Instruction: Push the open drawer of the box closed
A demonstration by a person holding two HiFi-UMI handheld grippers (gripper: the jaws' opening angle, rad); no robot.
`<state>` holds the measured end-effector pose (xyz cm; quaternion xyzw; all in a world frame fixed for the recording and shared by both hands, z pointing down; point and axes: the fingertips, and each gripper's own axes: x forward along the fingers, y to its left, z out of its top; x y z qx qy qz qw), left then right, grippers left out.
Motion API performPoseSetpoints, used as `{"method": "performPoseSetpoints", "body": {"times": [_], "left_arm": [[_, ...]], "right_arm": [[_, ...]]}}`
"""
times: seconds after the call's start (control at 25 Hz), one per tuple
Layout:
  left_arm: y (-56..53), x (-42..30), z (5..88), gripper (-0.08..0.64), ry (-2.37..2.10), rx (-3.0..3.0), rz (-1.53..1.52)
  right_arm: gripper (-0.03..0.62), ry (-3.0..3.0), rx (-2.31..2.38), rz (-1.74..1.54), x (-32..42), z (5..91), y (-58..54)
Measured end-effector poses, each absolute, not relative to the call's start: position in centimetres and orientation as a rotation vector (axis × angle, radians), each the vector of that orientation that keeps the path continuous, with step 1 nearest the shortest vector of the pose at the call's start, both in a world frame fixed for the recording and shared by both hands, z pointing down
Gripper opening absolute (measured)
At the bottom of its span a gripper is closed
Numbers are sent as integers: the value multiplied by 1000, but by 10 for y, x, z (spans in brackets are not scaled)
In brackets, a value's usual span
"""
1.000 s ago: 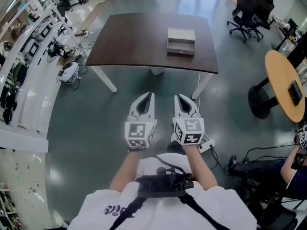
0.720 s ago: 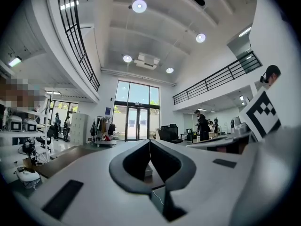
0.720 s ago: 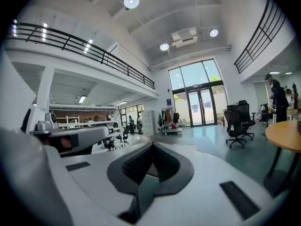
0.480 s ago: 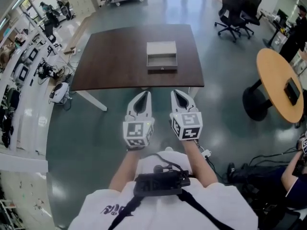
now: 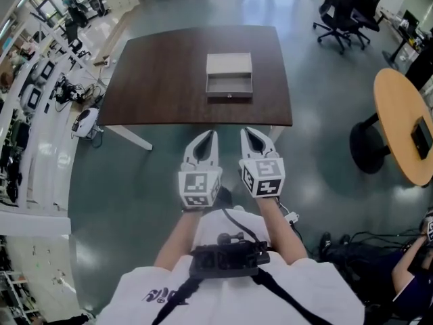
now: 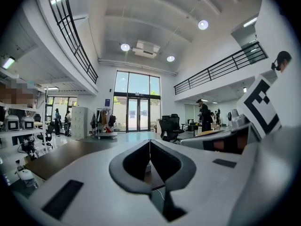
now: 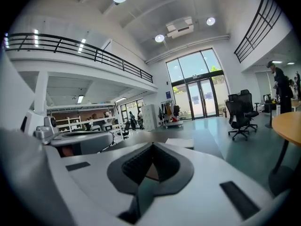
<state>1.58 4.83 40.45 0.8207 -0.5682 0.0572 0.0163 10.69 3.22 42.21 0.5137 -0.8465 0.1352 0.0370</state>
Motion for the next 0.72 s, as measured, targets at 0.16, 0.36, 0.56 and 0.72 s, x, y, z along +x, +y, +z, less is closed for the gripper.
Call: {"method": "performPoseSetpoints", "body": {"times": [0.16, 0.36, 0.56, 0.72], "left_arm": [[16, 9, 427, 11, -1760, 2534, 211], [-29, 14, 449, 11, -1758, 2493, 252], [-90, -8, 464, 11, -1728, 2472, 278], [-130, -13, 488, 11, -1678, 2436, 305]], "right_arm": [[-11, -2583, 1574, 429, 101, 440, -1], [-11, -2544, 1592, 490, 114, 460, -50], [-11, -2476, 1593, 548, 97, 487, -104], [-11, -2437, 1587, 602, 94, 509, -138]]}}
